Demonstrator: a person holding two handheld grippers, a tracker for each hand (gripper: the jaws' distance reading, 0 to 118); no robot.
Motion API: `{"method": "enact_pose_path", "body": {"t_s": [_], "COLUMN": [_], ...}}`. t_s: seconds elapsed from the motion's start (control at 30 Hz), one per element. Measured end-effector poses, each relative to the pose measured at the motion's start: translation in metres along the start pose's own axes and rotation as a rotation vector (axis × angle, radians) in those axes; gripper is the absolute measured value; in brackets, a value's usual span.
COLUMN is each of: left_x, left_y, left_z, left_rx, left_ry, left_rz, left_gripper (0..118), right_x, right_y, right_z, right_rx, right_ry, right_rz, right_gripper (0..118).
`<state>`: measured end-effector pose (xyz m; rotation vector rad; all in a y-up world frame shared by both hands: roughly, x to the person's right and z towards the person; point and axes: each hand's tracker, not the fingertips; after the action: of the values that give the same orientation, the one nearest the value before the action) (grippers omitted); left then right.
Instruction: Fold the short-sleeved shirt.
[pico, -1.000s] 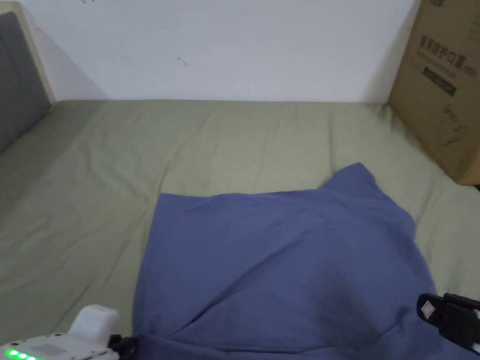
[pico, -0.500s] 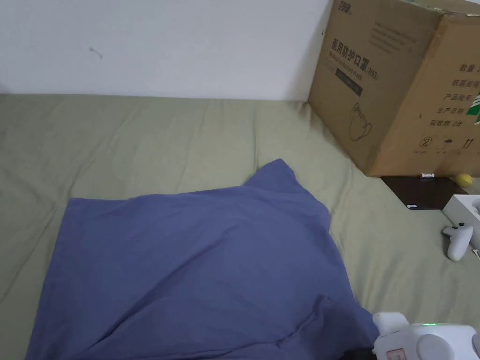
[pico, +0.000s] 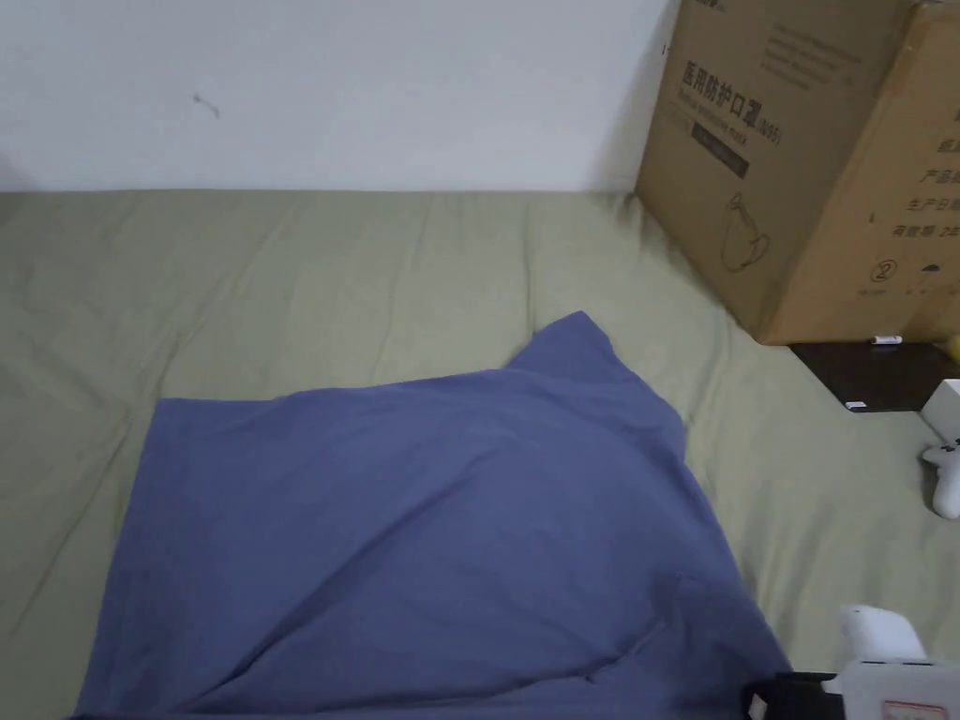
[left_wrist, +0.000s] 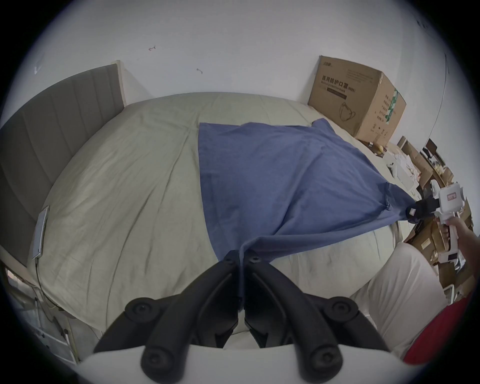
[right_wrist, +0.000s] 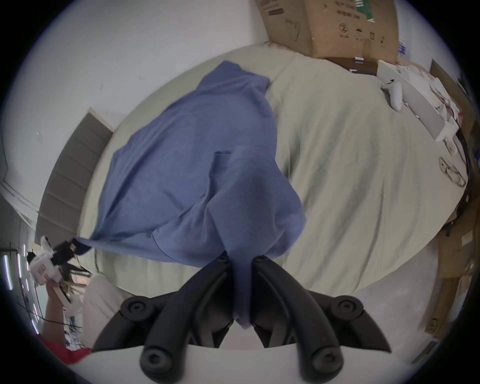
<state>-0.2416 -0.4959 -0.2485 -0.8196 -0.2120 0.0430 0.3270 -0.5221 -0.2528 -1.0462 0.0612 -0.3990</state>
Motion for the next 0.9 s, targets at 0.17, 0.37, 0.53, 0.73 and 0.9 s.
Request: {"method": "enact_pose_path", "body": {"t_s": [0.17,0.37,0.53,0.73,0.9], "left_x": [-0.003,-0.012,-0.027,-0.032,-0.032], "left_y": [0.019,0.085,0.134,0.137,0.122], "left_z": [0.004,-0.035,-0.113,-0.187,-0.186], "left_rx": [0.059,0.104,0.027,-0.06,-0.029], "left_ry": [-0.005,-0.007,0.039,0.104,0.122], "left_rz": [0.02,0.11,0.174,0.12,0.133], "left_gripper": [1,1,1,28,116], "right_x": [-0.01,-0.035,-0.038,-0.038,-0.04], "right_y": [0.011,0.082,0.162,0.198,0.193], "right_z": [0.02,0.007,-0.06,-0.149,-0.16], "right_rx": [0.103,0.145,0.067,-0.034,0.133], "right_ry": [0.07,0.093,0.033,-0.129,-0.191], "right_rz": [-0.071,-0.082,-0.179,-0.137,0.014], "right_gripper": [8,8,8,50,102]}}
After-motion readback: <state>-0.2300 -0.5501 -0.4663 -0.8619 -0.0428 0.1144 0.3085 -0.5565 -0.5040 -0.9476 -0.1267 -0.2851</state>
